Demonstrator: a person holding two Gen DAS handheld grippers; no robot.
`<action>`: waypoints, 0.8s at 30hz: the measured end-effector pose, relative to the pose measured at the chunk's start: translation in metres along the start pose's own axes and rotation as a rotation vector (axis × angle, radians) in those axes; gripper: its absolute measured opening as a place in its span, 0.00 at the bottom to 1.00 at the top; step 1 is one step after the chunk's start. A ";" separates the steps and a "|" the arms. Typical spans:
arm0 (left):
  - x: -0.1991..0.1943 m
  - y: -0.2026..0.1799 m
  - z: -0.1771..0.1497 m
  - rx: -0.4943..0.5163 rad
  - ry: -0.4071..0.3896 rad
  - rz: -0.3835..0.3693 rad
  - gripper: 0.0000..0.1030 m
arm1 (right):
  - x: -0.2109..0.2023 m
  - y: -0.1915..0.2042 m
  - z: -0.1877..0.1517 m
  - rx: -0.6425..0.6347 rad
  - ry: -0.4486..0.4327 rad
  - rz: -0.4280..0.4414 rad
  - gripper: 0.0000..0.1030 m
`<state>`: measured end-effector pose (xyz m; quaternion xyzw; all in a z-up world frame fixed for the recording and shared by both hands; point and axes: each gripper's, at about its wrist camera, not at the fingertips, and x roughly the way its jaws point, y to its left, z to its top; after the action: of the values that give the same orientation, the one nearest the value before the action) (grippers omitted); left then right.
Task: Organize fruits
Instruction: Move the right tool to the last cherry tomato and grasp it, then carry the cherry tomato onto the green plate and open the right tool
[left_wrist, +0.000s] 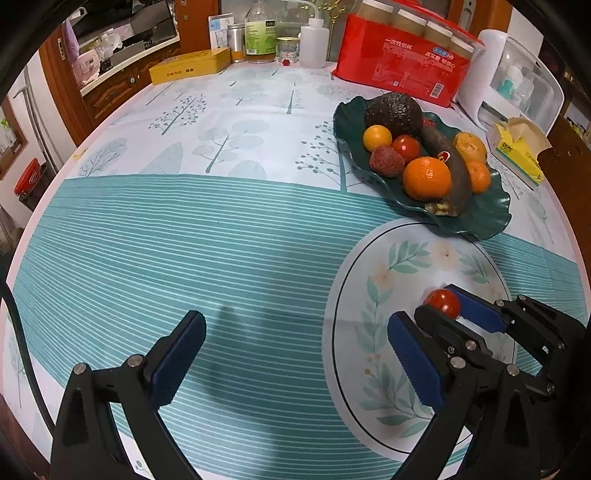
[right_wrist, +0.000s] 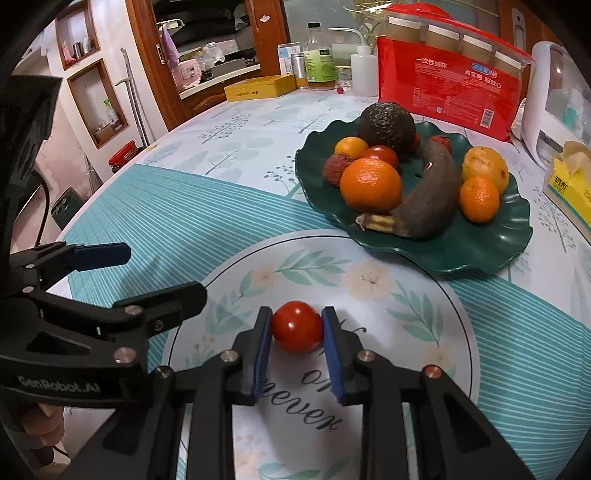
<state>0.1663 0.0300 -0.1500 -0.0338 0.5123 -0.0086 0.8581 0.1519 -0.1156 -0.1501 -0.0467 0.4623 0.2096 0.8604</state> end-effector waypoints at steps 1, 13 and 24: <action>0.000 0.001 0.000 -0.003 0.003 0.001 0.95 | 0.000 0.001 -0.001 -0.001 0.001 0.003 0.26; -0.020 -0.004 -0.003 -0.003 0.010 -0.008 0.96 | -0.015 0.002 -0.004 0.023 0.017 0.010 0.26; -0.119 -0.026 0.074 0.070 -0.128 0.028 0.96 | -0.109 -0.031 0.075 0.073 -0.049 -0.112 0.26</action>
<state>0.1752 0.0134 -0.0083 0.0026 0.4561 -0.0123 0.8898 0.1694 -0.1576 -0.0224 -0.0361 0.4451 0.1451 0.8829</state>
